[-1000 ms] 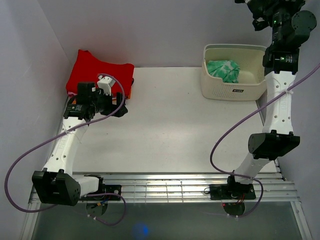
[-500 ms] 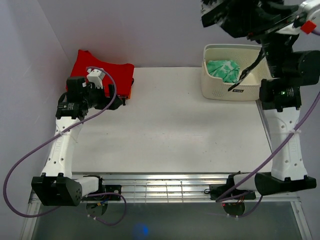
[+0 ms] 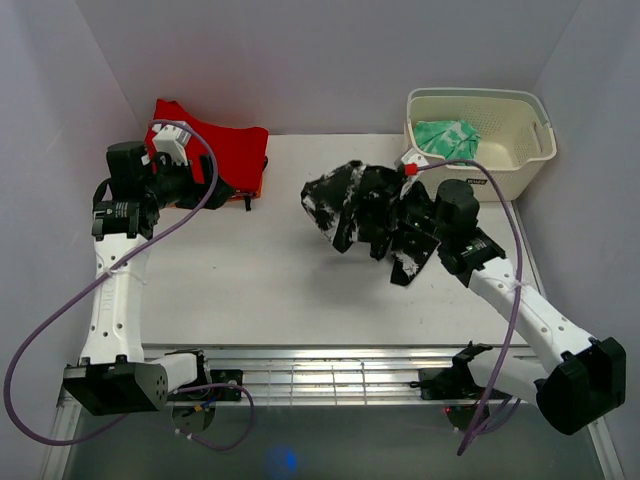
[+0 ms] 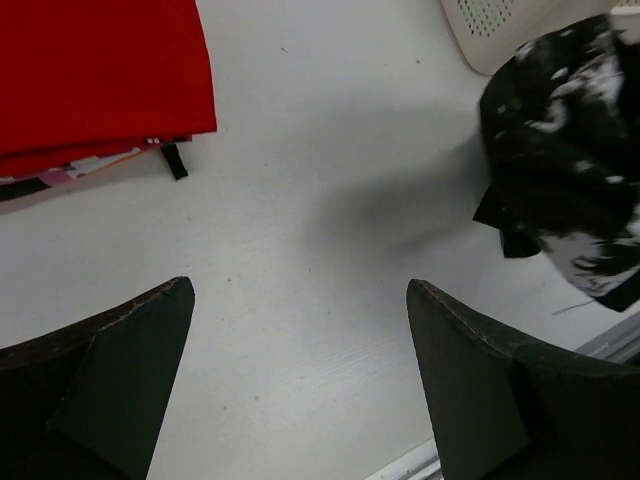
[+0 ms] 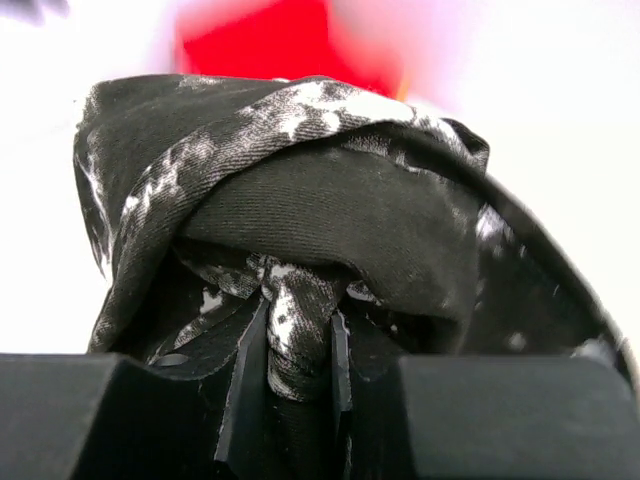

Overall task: Fold and stack the trousers
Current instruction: Move the trousers to the center of the board, then flatten the trousers out

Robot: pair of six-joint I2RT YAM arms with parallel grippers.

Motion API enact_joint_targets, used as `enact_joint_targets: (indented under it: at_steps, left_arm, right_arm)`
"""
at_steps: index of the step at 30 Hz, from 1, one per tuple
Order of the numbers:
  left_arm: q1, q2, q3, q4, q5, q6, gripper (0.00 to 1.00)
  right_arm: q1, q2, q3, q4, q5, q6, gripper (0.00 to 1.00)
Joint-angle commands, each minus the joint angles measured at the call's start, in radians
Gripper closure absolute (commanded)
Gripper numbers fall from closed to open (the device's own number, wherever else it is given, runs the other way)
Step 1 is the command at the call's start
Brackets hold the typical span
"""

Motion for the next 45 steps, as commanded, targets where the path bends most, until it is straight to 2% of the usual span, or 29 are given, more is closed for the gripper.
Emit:
enact_joint_targets:
  at_steps: [1, 3, 7, 9, 10, 12, 13, 15, 16, 18, 21, 24, 25, 26, 28, 30, 32, 33, 35, 36, 37, 38, 40, 42, 45]
  left_arm:
    - [0.004, -0.033, -0.044, -0.065, 0.059, 0.034, 0.02]
    - [0.004, -0.025, -0.057, -0.092, 0.07, 0.072, 0.02]
    - [0.004, -0.002, -0.079, -0.131, 0.078, 0.146, 0.02]
    - [0.006, 0.009, -0.087, -0.154, 0.089, 0.187, 0.02]
    - [0.004, 0.013, -0.097, -0.162, 0.102, 0.207, 0.02]
    - [0.004, 0.026, -0.105, -0.187, 0.14, 0.244, 0.02]
    - [0.004, 0.026, -0.117, -0.193, 0.151, 0.282, 0.02]
    - [0.004, 0.01, -0.131, -0.196, 0.176, 0.326, 0.02]
    - [0.001, 0.003, -0.137, -0.196, 0.197, 0.378, 0.02]
    - [-0.01, -0.017, -0.157, -0.196, 0.202, 0.426, 0.02]
    - [-0.083, -0.014, -0.159, -0.199, 0.162, 0.491, 0.02]
    - [-0.152, 0.013, -0.151, -0.199, 0.148, 0.523, 0.02]
    - [-0.207, 0.038, -0.15, -0.199, 0.147, 0.525, 0.02]
    - [-0.322, 0.093, -0.153, -0.193, 0.08, 0.509, 0.03]
    - [-0.465, 0.197, -0.137, -0.13, 0.008, 0.467, 0.05]
    - [-0.51, 0.31, -0.052, -0.063, -0.013, 0.363, 0.05]
    - [-0.527, 0.507, 0.094, -0.042, 0.066, 0.245, 0.07]
    - [-0.536, 0.608, 0.16, -0.055, 0.122, 0.207, 0.08]
    - [-0.556, 0.691, 0.214, -0.082, 0.141, 0.169, 0.15]
    - [-0.557, 0.711, 0.216, -0.09, 0.118, 0.161, 0.23]
    - [-0.557, 0.711, 0.216, -0.09, 0.118, 0.161, 0.23]
    - [-0.557, 0.719, 0.216, -0.105, 0.089, 0.166, 0.31]
    - [-0.556, 0.718, 0.209, -0.118, 0.07, 0.173, 0.37]
    - [-0.553, 0.699, 0.203, -0.109, 0.091, 0.172, 0.36]
    - [-0.556, 0.676, 0.208, -0.057, 0.188, 0.152, 0.27]
  right_arm:
    - [0.021, 0.018, -0.042, 0.11, -0.03, 0.059, 0.92]
    - [0.046, 0.078, -0.059, 0.09, -0.054, 0.084, 0.92]
    - [0.084, 0.328, 0.064, -0.095, -0.237, 0.114, 0.92]
    - [0.092, 0.385, 0.091, -0.11, -0.29, 0.151, 0.92]
    - [0.093, 0.396, 0.094, -0.102, -0.314, 0.188, 0.86]
    - [0.092, 0.397, 0.111, -0.088, -0.34, 0.209, 0.66]
    - [0.092, 0.402, 0.132, -0.112, -0.353, 0.205, 0.45]
    - [0.092, 0.408, 0.201, -0.236, -0.354, 0.127, 0.23]
    - [0.092, 0.419, 0.23, -0.304, -0.347, 0.083, 0.16]
    - [0.075, 0.428, 0.307, -0.493, -0.328, -0.044, 0.15]
    - [0.004, 0.437, 0.357, -0.692, -0.325, -0.164, 0.12]
    - [-0.092, 0.434, 0.341, -0.784, -0.303, -0.215, 0.11]
    - [-0.111, 0.436, 0.33, -0.797, -0.29, -0.228, 0.11]
    - [-0.167, 0.437, 0.277, -0.806, -0.244, -0.25, 0.13]
    - [-0.175, 0.449, 0.227, -0.845, -0.151, -0.307, 0.2]
    - [-0.183, 0.407, 0.14, -0.844, -0.185, -0.326, 0.24]
    - [-0.169, 0.333, 0.007, -0.779, -0.239, -0.28, 0.22]
    - [-0.168, 0.345, -0.042, -0.745, -0.214, -0.252, 0.22]
    - [-0.169, 0.382, -0.092, -0.71, -0.189, -0.243, 0.21]
    - [-0.166, 0.399, -0.116, -0.685, -0.175, -0.245, 0.22]
    - [-0.166, 0.408, -0.124, -0.671, -0.157, -0.245, 0.22]
    - [-0.166, 0.425, -0.127, -0.657, -0.14, -0.237, 0.23]
    - [-0.164, 0.474, -0.098, -0.662, -0.094, -0.241, 0.26]
    - [-0.171, 0.491, -0.074, -0.669, -0.092, -0.243, 0.28]
    - [-0.206, 0.456, -0.032, -0.692, -0.133, -0.237, 0.28]
